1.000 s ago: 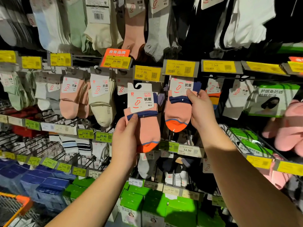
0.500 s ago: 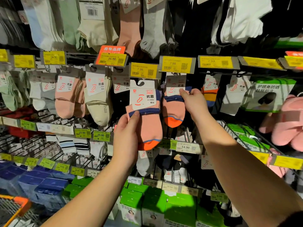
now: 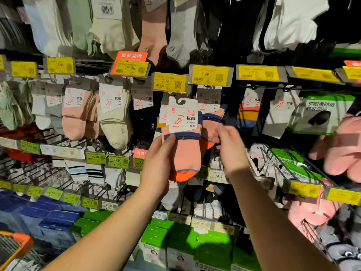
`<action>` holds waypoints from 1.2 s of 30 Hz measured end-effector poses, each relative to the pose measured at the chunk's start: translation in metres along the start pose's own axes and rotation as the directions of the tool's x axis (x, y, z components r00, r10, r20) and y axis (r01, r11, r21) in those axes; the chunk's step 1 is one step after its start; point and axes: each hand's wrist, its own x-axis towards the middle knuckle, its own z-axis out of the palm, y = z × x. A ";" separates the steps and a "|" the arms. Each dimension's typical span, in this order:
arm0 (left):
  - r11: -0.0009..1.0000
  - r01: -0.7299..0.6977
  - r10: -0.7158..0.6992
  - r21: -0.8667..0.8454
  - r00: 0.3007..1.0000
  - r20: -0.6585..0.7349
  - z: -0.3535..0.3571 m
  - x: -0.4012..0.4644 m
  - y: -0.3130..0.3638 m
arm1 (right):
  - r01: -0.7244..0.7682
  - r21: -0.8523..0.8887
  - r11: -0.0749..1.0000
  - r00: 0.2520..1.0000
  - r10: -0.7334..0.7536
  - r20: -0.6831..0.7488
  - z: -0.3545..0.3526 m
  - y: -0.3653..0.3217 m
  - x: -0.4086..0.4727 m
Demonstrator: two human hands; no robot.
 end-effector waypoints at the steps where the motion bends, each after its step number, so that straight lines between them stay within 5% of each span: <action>1: 1.000 0.006 -0.006 0.006 1.000 0.005 0.002 0.001 -0.002 | -0.015 0.046 0.999 0.998 0.012 0.064 0.005 0.003 -0.008; 5: 0.999 0.040 -0.042 0.029 0.998 0.055 0.012 0.004 -0.007 | -0.090 0.212 0.973 0.977 0.045 0.208 0.014 0.002 -0.015; 15: 0.992 0.034 -0.053 0.123 0.986 0.155 0.035 0.022 -0.005 | 0.038 0.162 0.986 0.973 -0.073 0.220 -0.003 -0.019 0.012; 21: 0.994 0.081 -0.090 0.079 0.990 0.110 0.049 0.033 0.000 | 0.152 0.050 0.987 0.970 -0.158 0.184 -0.005 -0.032 0.036; 36: 0.936 0.133 -0.147 0.326 0.989 0.019 0.054 0.047 -0.018 | 0.101 -0.177 0.979 0.994 -0.094 0.050 -0.001 -0.023 0.074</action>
